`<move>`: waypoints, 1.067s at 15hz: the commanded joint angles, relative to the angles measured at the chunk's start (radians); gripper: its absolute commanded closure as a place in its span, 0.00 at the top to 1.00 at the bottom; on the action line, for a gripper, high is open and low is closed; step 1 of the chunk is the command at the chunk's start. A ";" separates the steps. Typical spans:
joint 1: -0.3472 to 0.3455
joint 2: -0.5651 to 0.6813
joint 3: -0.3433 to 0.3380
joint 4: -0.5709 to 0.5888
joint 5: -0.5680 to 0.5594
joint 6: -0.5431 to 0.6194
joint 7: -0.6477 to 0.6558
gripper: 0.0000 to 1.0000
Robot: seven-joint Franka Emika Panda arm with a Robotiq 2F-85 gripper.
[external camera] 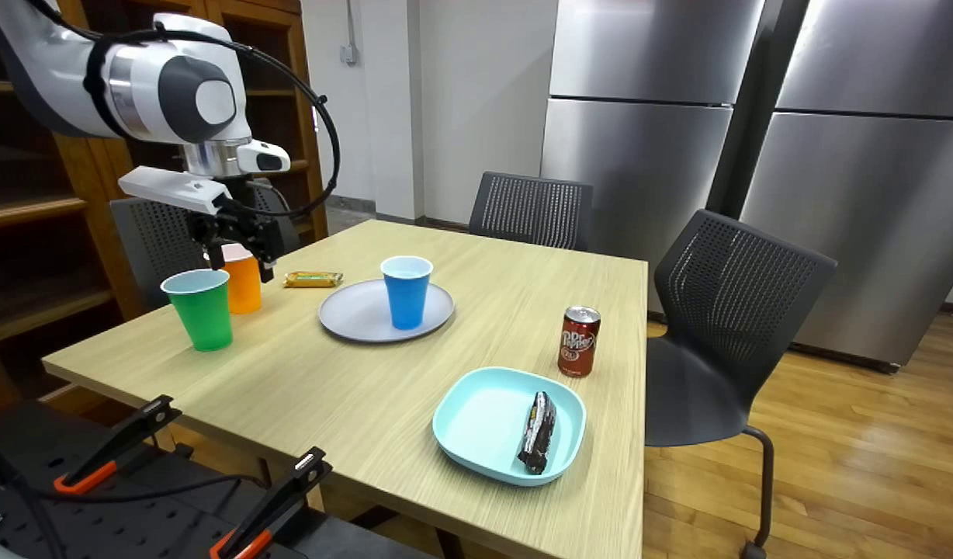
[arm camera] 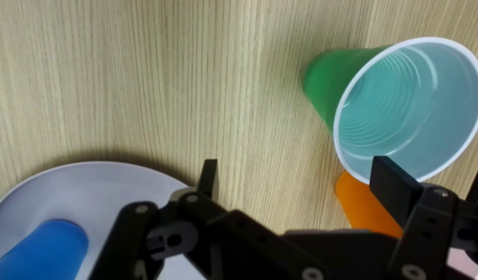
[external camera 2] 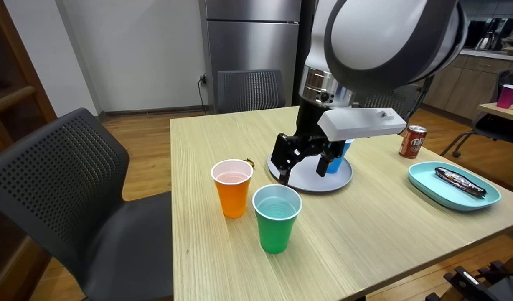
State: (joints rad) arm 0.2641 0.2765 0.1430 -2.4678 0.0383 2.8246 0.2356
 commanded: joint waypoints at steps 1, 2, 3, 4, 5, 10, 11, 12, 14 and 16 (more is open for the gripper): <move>0.027 0.037 -0.011 0.021 -0.026 0.009 0.034 1.00; 0.029 0.046 -0.012 0.025 -0.025 0.008 0.033 1.00; 0.031 0.055 -0.012 0.028 -0.023 0.008 0.032 1.00; 0.035 0.066 -0.016 0.032 -0.024 0.008 0.035 1.00; 0.037 0.073 -0.017 0.035 -0.024 0.008 0.034 1.00; 0.045 0.090 -0.016 0.038 -0.025 0.019 0.017 0.75; 0.047 0.092 -0.016 0.039 -0.026 0.020 0.016 0.72; 0.049 0.094 -0.016 0.040 -0.026 0.022 0.017 0.66; 0.051 0.097 -0.015 0.042 -0.025 0.025 0.015 0.49; 0.051 0.098 -0.014 0.043 -0.022 0.028 0.012 0.34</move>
State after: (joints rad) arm 0.3018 0.3688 0.1378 -2.4354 0.0365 2.8383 0.2357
